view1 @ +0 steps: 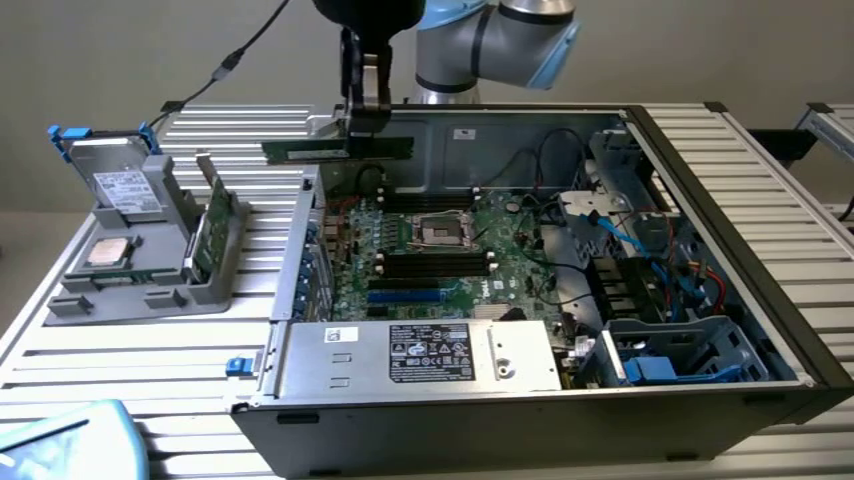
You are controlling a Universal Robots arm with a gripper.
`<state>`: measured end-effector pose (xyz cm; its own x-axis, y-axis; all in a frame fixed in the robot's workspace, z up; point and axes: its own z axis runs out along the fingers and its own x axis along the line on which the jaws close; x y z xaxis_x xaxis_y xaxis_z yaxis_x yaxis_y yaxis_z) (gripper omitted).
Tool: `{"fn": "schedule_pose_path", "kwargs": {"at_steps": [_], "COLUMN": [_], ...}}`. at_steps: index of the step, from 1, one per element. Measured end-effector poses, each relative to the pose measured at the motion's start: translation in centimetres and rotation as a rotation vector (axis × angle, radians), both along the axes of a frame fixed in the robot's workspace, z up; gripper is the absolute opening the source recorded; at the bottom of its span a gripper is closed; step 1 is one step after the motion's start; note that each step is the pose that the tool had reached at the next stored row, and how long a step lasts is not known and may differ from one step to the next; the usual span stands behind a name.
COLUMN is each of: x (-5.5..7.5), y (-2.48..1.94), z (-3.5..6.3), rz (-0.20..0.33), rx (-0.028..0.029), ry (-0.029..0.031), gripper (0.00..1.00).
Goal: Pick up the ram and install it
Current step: 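Pick up the ram and move it above insertion slot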
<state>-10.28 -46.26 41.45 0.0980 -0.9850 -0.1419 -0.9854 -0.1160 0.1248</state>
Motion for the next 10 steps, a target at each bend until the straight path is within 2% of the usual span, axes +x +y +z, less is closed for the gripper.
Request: {"fn": "schedule_pose_path", "kwargs": {"at_steps": [6,10], "x": [2.7,4.5], "y": [-0.07,-0.08], "z": [-0.14,-0.76], "rz": [0.0,0.0], "rx": [0.0023,0.0024], "ry": [0.0,0.0], "gripper": [0.13,0.13]}}
